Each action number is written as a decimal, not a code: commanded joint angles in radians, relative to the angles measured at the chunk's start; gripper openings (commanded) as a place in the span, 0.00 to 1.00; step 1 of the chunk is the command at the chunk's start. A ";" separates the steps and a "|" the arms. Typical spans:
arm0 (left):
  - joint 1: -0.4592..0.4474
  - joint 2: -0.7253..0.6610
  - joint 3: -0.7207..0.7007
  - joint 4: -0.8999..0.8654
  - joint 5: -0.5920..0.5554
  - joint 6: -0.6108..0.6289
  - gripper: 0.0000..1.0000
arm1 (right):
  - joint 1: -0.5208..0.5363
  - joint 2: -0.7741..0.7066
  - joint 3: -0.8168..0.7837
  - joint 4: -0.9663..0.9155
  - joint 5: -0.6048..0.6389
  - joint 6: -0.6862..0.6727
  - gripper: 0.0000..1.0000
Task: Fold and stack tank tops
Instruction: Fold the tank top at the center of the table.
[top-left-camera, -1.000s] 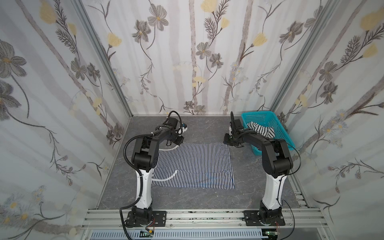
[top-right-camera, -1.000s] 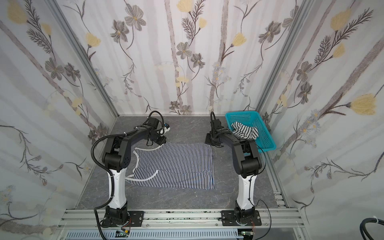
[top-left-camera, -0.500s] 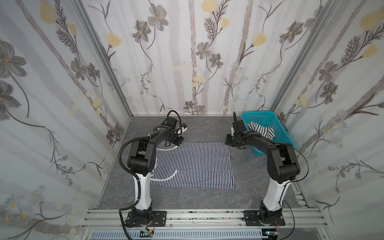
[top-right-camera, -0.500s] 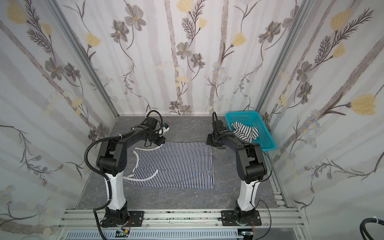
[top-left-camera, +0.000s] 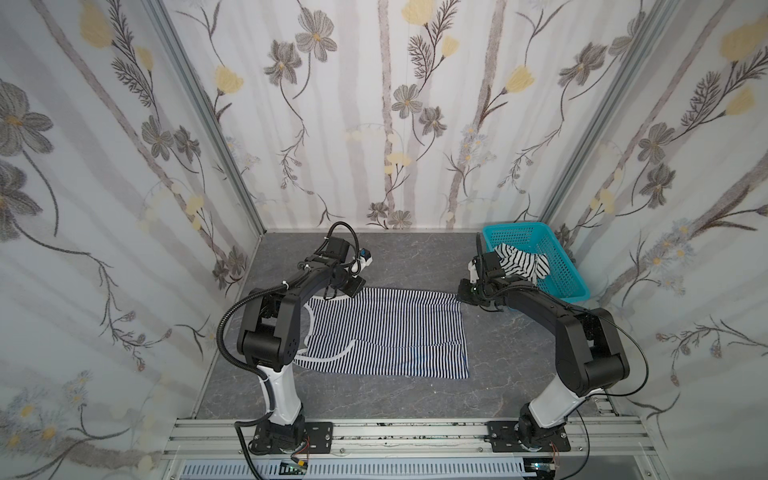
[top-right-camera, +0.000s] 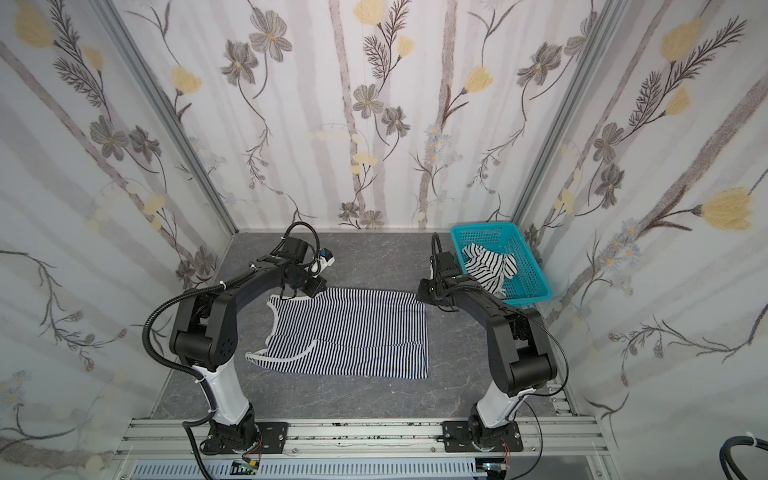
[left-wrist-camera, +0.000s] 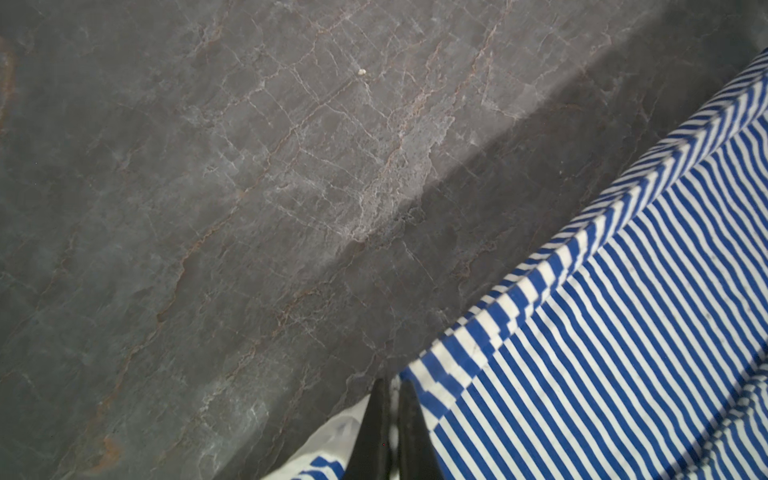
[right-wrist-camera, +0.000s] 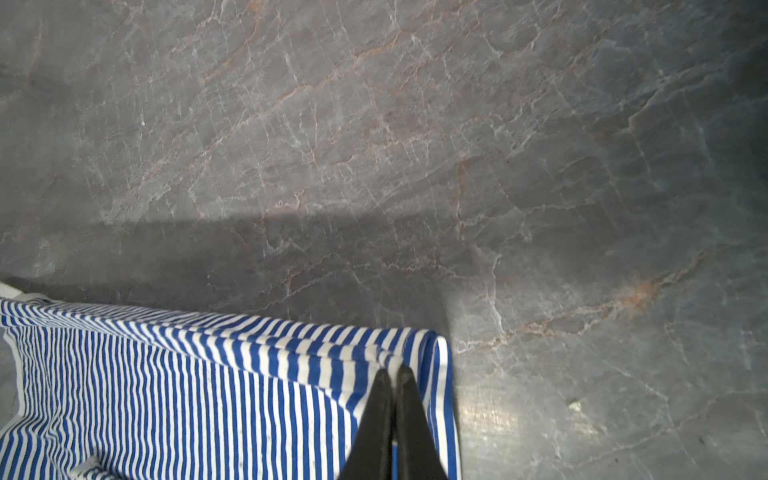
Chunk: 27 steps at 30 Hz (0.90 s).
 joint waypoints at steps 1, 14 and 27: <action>-0.002 -0.069 -0.066 0.002 0.009 0.004 0.00 | 0.017 -0.057 -0.055 0.046 0.003 0.021 0.00; -0.039 -0.272 -0.307 0.010 -0.035 0.046 0.00 | 0.055 -0.182 -0.221 0.065 0.034 0.070 0.00; -0.045 -0.293 -0.412 0.032 -0.045 0.050 0.01 | 0.064 -0.189 -0.334 0.112 0.034 0.092 0.00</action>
